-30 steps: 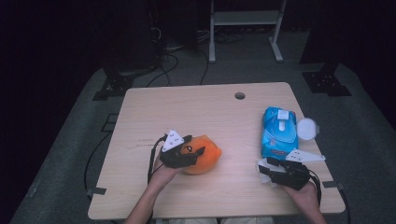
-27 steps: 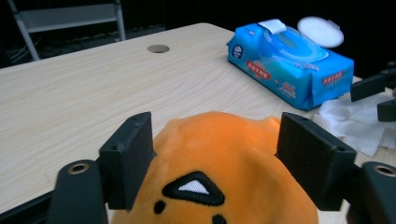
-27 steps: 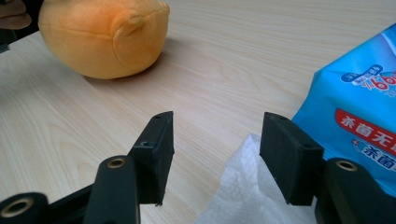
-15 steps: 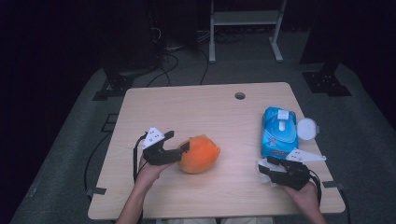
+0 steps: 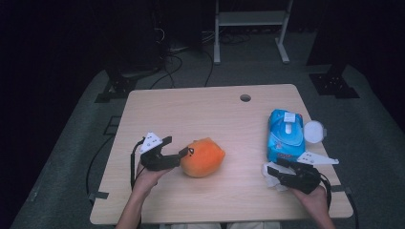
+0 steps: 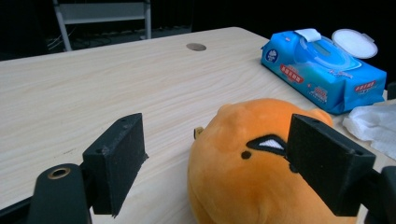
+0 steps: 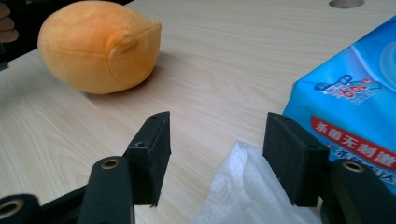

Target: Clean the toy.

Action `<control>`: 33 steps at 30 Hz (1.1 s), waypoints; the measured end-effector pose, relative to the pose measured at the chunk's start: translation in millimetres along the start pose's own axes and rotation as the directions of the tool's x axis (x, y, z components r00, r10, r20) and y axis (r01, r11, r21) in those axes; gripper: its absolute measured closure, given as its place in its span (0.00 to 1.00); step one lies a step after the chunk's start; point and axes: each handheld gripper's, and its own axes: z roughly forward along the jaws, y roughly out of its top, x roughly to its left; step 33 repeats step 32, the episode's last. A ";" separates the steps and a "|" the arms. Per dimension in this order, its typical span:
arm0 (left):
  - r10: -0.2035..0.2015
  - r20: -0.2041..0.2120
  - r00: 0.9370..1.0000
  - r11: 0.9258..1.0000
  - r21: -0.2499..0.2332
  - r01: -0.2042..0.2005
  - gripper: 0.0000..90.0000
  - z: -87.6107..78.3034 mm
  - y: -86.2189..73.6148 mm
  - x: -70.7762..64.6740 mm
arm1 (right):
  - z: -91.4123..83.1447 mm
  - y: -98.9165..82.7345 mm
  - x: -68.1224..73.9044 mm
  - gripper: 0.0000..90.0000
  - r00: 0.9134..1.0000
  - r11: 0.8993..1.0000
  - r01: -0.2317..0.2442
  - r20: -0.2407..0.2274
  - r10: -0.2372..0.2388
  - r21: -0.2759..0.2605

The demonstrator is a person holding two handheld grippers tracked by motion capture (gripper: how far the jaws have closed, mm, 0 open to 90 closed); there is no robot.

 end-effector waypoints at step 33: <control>-0.031 -0.075 0.997 0.999 0.039 0.034 0.18 -40.6 -35.9 8.9 | -4.7 1.1 -0.5 0.42 1.000 1.000 -0.020 0.001 0.020 -0.012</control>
